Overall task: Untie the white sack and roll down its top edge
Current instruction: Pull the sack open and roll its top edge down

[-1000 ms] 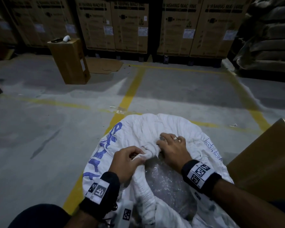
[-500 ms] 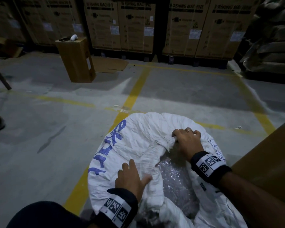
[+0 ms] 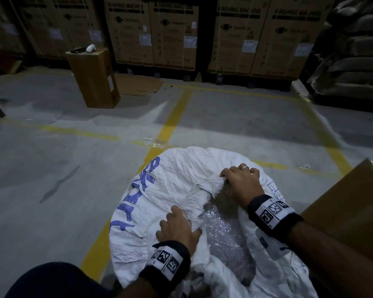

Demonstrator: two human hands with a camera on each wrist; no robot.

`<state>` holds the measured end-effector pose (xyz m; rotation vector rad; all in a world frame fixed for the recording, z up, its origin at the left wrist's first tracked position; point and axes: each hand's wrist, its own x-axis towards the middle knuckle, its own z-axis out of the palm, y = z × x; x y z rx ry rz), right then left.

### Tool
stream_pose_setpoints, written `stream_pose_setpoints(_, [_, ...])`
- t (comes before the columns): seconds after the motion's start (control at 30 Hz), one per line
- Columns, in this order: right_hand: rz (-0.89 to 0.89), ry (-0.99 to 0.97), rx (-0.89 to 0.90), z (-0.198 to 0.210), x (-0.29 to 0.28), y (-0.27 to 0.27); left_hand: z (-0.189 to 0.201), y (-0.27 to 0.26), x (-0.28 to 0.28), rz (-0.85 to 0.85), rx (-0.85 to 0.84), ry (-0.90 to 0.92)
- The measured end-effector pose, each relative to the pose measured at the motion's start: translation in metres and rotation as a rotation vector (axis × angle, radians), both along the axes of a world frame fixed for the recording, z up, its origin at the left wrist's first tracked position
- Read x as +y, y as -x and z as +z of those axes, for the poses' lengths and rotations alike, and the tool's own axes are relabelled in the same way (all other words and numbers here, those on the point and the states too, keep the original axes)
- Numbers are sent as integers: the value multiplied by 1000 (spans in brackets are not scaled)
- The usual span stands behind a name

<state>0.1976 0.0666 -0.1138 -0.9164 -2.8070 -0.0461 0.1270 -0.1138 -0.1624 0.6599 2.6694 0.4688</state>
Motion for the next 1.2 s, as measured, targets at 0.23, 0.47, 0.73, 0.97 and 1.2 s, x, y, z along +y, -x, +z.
stream_pose_setpoints(0.23, [-19,53,-12,-2,5,-8,26,0,-21,-118,40,-219])
stream_pose_setpoints(0.47, [-2,259,119,3,0,-9,33,31,-48,-171,-294,-607])
stream_pose_setpoints(0.73, [207,-99,284,-14,-44,-2,47,30,-51,17,-588,-853])
stream_pose_setpoints(0.97, [243,80,495,-38,-52,33,50,32,-48,162,-523,-878])
stream_pose_setpoints(1.2, [403,623,314,-13,-34,43,42,83,-69,359,-1278,-704])
